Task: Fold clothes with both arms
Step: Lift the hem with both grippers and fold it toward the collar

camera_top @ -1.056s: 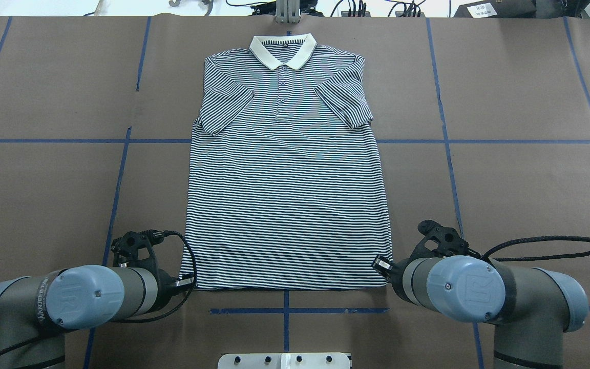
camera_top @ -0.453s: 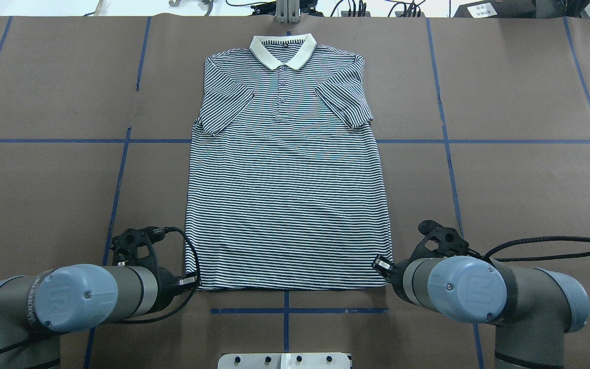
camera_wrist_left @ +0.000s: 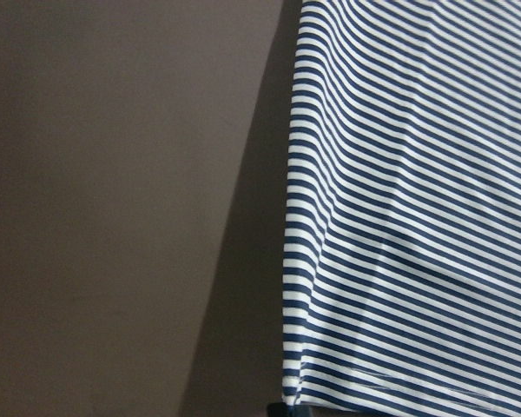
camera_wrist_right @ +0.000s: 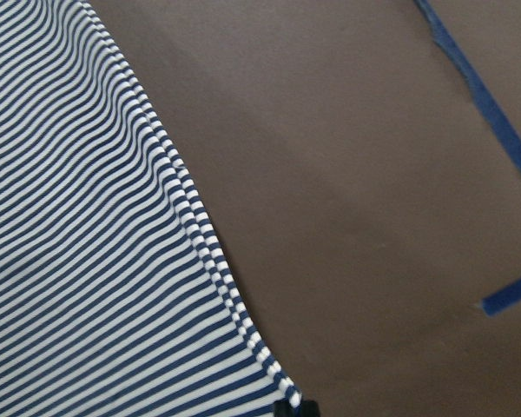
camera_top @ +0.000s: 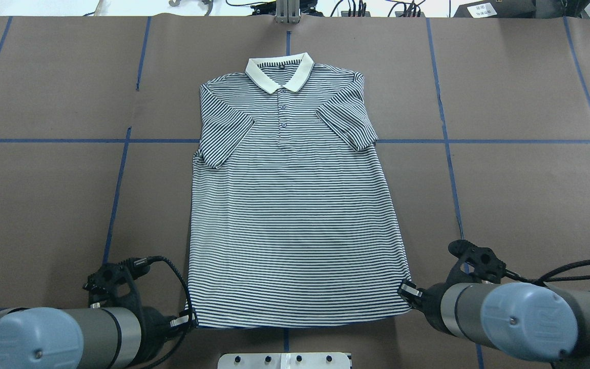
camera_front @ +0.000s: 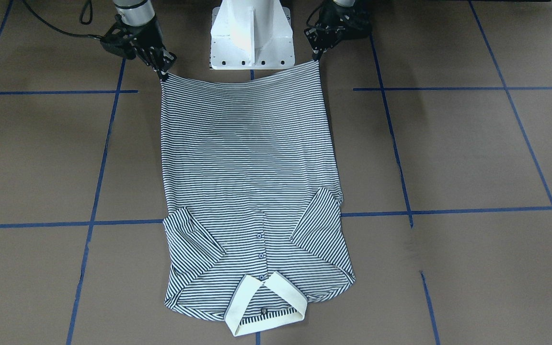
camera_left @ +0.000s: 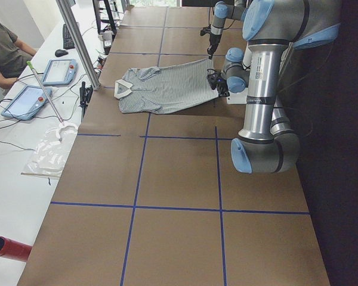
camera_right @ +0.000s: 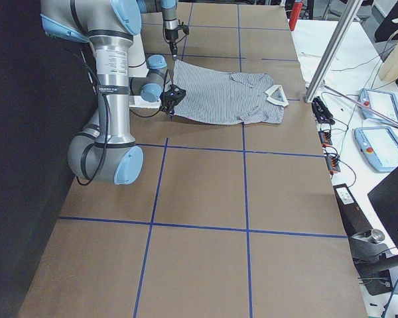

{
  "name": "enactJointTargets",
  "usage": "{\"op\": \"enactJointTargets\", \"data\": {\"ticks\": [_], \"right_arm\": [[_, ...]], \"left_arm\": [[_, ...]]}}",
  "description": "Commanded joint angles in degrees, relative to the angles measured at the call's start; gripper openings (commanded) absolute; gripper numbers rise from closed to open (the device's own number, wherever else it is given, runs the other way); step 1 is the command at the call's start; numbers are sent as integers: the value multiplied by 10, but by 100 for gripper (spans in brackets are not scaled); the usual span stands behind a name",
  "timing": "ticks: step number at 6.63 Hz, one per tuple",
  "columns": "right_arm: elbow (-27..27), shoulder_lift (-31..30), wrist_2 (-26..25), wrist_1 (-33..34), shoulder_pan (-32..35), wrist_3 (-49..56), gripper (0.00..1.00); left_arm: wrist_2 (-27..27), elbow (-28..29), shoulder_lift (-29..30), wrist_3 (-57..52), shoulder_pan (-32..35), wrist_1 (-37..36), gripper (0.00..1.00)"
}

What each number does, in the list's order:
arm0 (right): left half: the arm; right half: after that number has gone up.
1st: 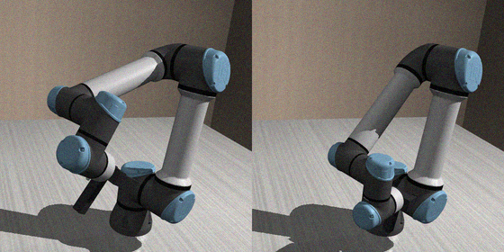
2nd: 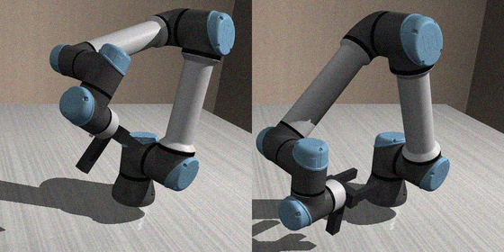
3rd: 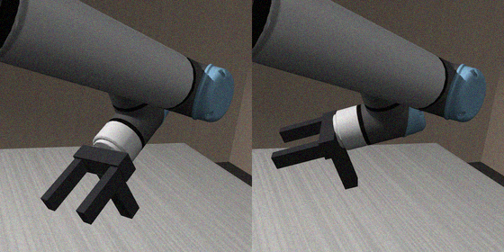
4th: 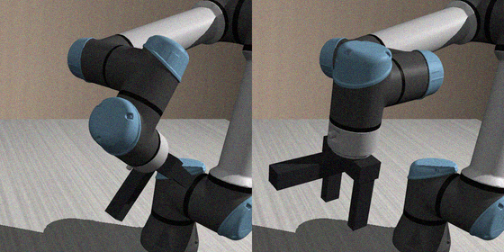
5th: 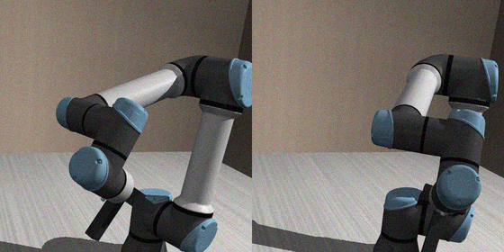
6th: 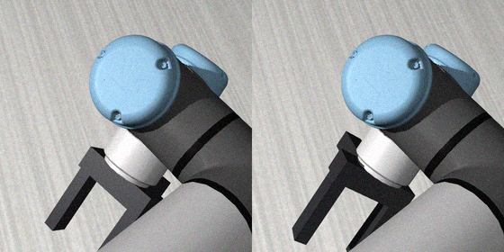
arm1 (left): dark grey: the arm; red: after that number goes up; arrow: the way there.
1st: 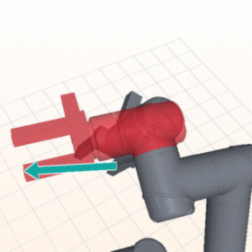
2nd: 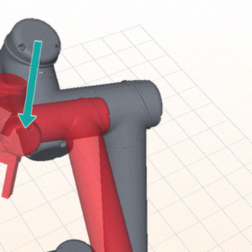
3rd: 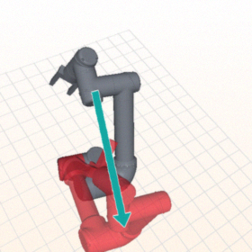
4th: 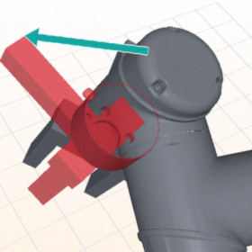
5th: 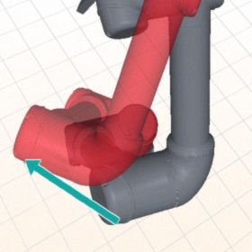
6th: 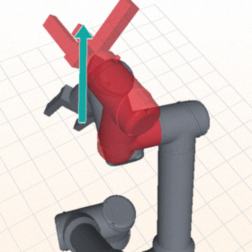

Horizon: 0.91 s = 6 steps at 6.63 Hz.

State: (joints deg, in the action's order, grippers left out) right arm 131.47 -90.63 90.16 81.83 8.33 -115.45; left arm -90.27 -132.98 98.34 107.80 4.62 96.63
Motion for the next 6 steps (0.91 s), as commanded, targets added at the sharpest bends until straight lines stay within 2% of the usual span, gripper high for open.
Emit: {"op": "enactJointTargets", "data": {"ticks": [1,2,3,4,6], "right_arm": [[54,-21,-8,0,16,-15,0],[28,17,-4,1,63,-8,0],[-34,93,2,3,123,40,0],[-97,160,10,44,181,106,0],[-289,290,24,47,276,194,0]], "left_arm": [[8,-40,17,12,-14,-62,0],[7,-5,54,-42,50,-63,0],[4,59,111,-113,125,-65,0],[4,134,134,-172,190,-51,0],[4,284,177,-266,308,48,0]]}}
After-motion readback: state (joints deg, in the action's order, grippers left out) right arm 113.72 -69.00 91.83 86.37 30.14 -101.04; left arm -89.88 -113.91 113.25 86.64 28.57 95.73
